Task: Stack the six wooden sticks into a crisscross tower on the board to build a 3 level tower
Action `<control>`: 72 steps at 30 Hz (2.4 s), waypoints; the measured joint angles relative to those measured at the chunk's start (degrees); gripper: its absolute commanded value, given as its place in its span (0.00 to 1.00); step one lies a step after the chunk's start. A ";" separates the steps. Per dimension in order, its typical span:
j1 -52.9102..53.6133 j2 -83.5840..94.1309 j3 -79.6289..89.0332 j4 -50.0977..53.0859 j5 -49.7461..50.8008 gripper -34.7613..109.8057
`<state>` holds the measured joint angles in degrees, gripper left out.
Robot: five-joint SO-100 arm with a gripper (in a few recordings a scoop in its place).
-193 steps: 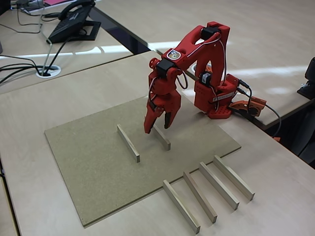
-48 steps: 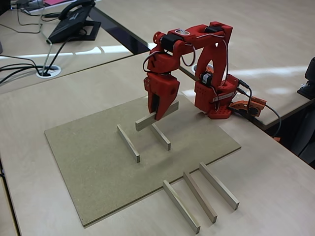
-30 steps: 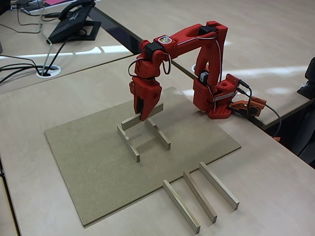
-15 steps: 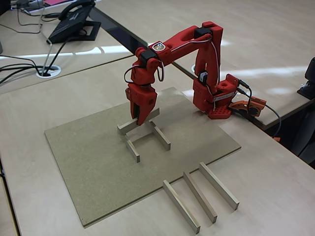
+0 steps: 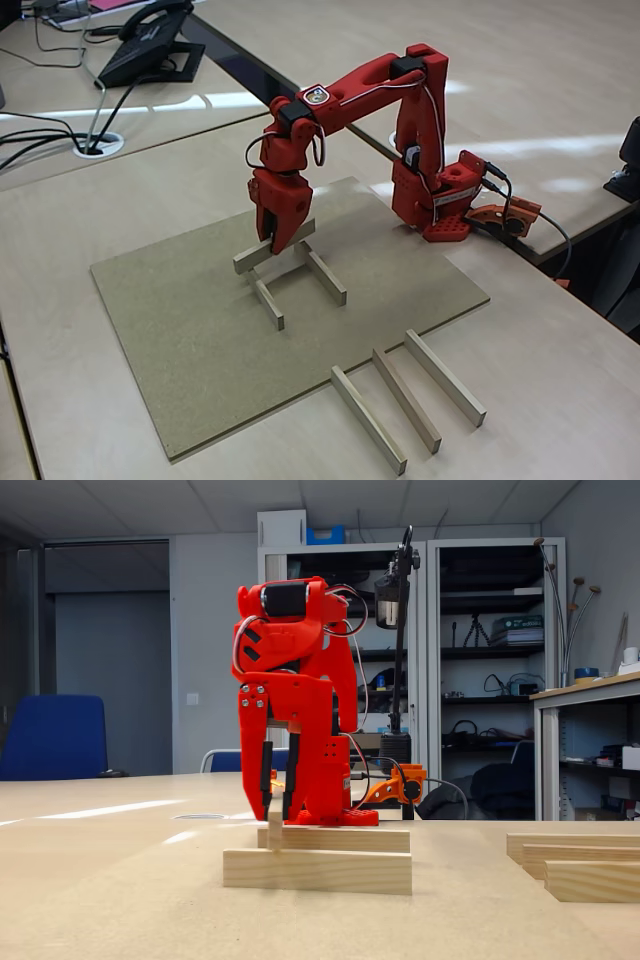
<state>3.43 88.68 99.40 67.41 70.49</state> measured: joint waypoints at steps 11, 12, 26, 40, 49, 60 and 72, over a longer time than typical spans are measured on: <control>-1.05 0.00 0.00 -0.97 -2.72 0.31; -0.70 0.00 0.00 -0.97 -2.99 0.31; -1.14 0.00 1.58 -2.90 -4.22 0.33; -2.20 2.55 2.72 -6.86 -7.29 0.35; -3.78 6.86 3.60 -8.70 -7.29 0.35; -25.31 11.43 0.79 -4.13 -9.76 0.31; -49.92 -3.60 -19.42 5.45 -20.21 0.29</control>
<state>-46.49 85.08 79.98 72.86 50.27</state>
